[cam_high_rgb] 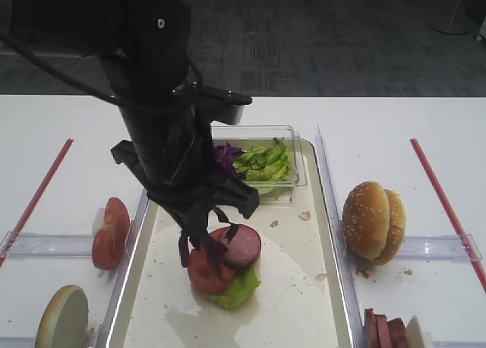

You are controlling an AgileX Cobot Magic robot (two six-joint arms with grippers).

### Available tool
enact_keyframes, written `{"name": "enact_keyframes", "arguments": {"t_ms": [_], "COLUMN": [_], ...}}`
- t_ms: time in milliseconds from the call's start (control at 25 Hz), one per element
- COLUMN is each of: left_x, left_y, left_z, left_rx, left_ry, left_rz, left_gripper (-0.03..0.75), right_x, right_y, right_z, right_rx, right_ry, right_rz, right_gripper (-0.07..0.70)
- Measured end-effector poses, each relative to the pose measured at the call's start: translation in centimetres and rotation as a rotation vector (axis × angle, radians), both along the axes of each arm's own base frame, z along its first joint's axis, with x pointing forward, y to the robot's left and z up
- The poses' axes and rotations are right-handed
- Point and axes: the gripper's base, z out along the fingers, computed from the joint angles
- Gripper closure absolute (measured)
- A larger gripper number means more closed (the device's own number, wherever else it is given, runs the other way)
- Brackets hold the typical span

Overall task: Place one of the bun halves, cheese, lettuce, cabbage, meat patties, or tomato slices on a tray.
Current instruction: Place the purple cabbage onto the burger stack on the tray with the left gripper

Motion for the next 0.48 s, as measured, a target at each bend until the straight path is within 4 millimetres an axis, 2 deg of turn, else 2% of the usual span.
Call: {"name": "enact_keyframes", "arguments": {"t_ms": [120,480], "left_x": [0.0,0.7], "left_y": [-0.3,-1.1], "left_z": [-0.1,-2.2], "left_rx": [-0.031,-0.027], "left_ry": [0.002,0.037], "left_rz": [-0.004,-0.002], "left_gripper": [0.722,0.722], "right_x": [0.0,0.0], "right_y": [0.0,0.0], "right_z": [0.0,0.0], "right_rx": [0.000,0.000], "right_ry": [0.000,0.000], "right_rz": [0.000,0.000], "right_gripper": [0.256,0.256]}}
